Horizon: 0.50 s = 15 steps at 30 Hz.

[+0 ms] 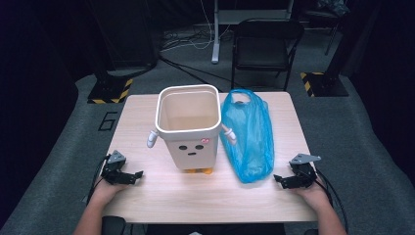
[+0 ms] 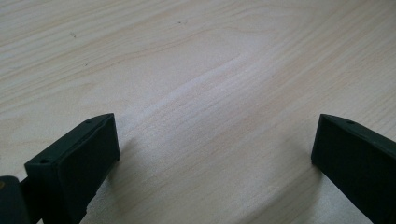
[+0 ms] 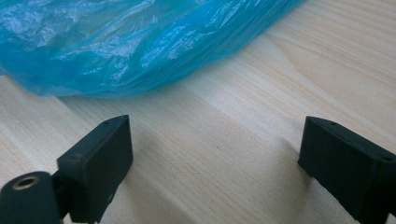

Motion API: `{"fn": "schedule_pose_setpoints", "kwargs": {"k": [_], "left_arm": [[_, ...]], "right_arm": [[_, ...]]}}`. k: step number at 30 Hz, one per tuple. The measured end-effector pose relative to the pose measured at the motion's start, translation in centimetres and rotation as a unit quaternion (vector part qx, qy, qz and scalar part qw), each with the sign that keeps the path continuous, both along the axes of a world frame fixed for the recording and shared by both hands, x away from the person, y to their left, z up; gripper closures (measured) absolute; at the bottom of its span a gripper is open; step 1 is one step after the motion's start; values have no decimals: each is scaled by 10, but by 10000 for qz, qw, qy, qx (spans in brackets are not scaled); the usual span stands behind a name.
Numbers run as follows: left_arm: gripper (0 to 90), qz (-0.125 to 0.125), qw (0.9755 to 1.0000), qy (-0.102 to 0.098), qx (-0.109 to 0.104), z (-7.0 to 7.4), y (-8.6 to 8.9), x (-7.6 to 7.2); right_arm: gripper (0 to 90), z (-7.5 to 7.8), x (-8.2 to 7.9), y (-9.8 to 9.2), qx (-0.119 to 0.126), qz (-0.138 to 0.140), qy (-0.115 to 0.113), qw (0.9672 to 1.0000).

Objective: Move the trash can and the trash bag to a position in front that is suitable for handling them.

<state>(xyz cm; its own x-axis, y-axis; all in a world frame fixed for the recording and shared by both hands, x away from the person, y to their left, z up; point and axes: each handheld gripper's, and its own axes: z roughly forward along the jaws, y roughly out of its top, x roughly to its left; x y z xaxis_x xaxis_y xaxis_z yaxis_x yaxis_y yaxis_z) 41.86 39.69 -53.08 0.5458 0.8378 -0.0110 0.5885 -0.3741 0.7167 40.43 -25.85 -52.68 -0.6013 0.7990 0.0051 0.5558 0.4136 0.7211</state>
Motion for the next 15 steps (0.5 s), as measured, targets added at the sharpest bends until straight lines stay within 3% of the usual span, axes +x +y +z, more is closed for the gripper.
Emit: {"fn": "schedule_pose_setpoints", "kwargs": {"k": [12, 15], "left_arm": [[21, -88, 10000, -27, -2, 0, 2, -3], [21, -93, 10000, -25, -6, 0, 2, -3]], "right_arm": [[279, 8, 3, 0, -96, -203, 152, 9996], [297, 11, 3, 1, -102, -283, 37, 9995]]}}
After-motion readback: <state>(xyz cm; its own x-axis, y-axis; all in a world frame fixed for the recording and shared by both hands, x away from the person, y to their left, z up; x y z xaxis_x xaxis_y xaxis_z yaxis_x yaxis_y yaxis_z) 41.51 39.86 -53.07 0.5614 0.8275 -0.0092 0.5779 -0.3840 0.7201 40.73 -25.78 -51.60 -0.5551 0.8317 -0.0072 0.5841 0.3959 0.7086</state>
